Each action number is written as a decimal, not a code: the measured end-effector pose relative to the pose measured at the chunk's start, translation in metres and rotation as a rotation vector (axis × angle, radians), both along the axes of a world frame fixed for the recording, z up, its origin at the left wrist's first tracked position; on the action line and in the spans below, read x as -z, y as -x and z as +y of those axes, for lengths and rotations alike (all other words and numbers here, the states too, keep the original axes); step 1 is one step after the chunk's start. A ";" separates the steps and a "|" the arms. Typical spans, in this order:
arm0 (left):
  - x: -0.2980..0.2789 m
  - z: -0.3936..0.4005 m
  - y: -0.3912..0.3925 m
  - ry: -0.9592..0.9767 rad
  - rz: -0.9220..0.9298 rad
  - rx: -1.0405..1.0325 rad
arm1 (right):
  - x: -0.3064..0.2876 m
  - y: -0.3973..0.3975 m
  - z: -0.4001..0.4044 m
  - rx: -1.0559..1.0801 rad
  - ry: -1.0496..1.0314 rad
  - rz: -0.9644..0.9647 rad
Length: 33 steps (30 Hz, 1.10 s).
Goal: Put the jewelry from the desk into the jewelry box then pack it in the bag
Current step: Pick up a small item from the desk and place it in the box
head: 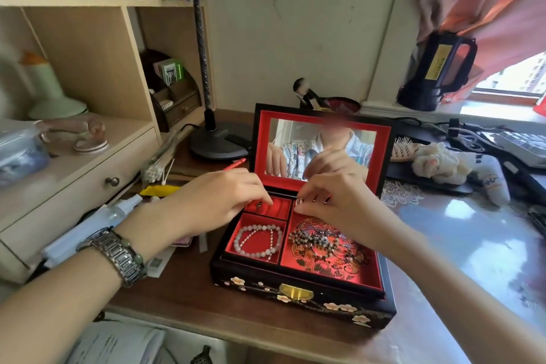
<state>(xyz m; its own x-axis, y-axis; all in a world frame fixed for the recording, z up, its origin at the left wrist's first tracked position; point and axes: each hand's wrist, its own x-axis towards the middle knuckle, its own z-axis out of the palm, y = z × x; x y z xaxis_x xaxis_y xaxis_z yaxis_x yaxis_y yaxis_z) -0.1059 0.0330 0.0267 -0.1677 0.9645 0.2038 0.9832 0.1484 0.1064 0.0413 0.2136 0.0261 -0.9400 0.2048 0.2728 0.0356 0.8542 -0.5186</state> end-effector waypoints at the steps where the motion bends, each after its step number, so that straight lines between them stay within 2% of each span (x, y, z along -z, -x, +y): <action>1: 0.002 0.000 0.001 0.019 0.002 0.009 | 0.001 0.002 -0.001 -0.001 -0.009 0.006; 15: 0.011 0.001 0.008 0.070 -0.003 0.028 | 0.012 0.017 -0.014 -0.046 -0.132 0.062; 33: 0.009 0.003 0.010 0.087 -0.065 -0.002 | 0.009 0.032 -0.021 0.017 -0.180 -0.056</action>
